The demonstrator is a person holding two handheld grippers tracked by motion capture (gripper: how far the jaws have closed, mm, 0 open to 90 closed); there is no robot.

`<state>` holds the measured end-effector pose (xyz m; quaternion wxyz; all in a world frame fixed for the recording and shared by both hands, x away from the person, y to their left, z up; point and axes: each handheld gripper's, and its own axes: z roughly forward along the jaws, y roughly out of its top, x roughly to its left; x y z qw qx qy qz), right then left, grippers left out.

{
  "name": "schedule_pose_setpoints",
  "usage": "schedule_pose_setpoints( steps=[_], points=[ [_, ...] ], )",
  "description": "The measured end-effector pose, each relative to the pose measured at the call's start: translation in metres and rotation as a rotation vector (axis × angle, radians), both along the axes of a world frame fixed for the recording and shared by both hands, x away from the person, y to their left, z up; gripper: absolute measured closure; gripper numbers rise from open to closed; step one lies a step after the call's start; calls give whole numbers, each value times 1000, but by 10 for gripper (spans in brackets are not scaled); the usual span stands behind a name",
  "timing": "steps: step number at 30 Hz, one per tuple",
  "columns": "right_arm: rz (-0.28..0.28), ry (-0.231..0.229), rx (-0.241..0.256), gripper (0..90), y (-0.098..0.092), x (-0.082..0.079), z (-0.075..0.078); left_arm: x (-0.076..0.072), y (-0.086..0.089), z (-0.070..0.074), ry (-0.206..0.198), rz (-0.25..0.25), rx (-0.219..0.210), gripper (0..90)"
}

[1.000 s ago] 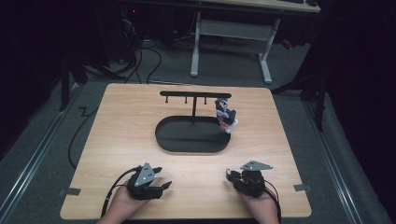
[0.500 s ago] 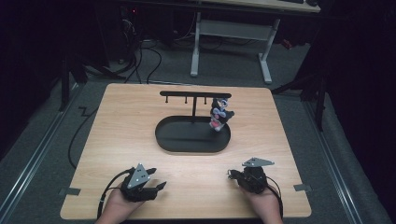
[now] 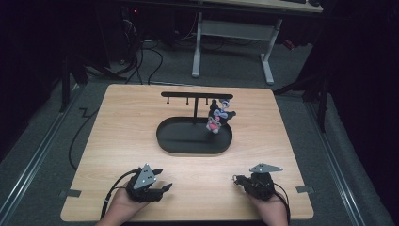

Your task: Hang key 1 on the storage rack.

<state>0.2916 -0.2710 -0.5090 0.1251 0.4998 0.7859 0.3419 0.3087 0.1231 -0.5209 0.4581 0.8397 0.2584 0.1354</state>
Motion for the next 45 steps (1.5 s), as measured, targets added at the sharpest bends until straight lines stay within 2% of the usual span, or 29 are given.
schedule_pose_setpoints(
  steps=[1, 2, 3, 4, 6, 8, 14, 17, 18, 20, 21, 22, 26, 27, 28, 30, 33, 35, 37, 40, 45],
  points=[
    [-3, 10, 10, 879, -1, -2, 0, 1, 1, 1, -14, -11, 22, 367],
    [-11, 9, 18, 873, -3, -4, 1, 1, 0, 1, -10, -8, 12, 367],
    [-15, 9, 22, 869, -4, -5, 1, 3, 2, 2, -30, -20, 41, 367],
    [-20, 12, 25, 869, -5, -5, 2, 1, 0, 1, -11, -10, 14, 367],
    [-22, 12, 23, 880, -8, -6, 2, 3, 1, 2, -29, -22, 39, 367],
    [-25, 15, 16, 900, -11, -8, 2, 2, -1, 1, -13, -16, 19, 367],
    [-36, 26, 23, 888, -17, -11, 0, 3, -2, 1, -14, -17, 22, 367],
    [-64, 17, 52, 806, -19, -8, 1, 3, -2, 0, -15, -15, 26, 367],
    [-70, 20, 65, 779, -20, -7, 1, 4, 0, 1, -28, -23, 45, 367],
    [-84, 23, 80, 734, -20, -4, 0, 4, 1, 1, -25, -23, 52, 367],
    [-83, 31, 87, 721, -20, -2, -1, 1, -1, -1, 2, -5, 16, 367],
    [-83, 44, 92, 710, -19, 0, -2, 3, 2, 0, -25, -17, 51, 367],
    [-77, 71, 110, 715, -17, 7, -8, 3, 4, 1, -24, -9, 48, 368],
    [-74, 75, 114, 762, -16, 8, -8, 3, 5, 0, -24, -6, 46, 368],
    [-60, 70, 109, 816, -15, 8, -7, 3, 5, 0, -23, -6, 47, 368],
    [-43, 56, 91, 865, -11, 8, -5, 3, 5, 0, -22, -6, 51, 368],
    [-26, 24, 73, 889, -6, 7, 0, 3, 5, 0, -21, -7, 54, 369],
    [-28, -15, 30, 890, -3, 6, 2, 2, 5, 0, -22, -5, 54, 368],
    [-29, -26, 15, 889, -2, 5, 3, 2, 6, 0, -23, -5, 52, 368],
    [-25, -4, 27, 888, -3, 4, 1, 2, 6, 0, -22, -4, 48, 368],
    [-25, 12, 13, 888, -8, -5, -1, 3, 6, 0, -23, -7, 45, 368]
  ],
)
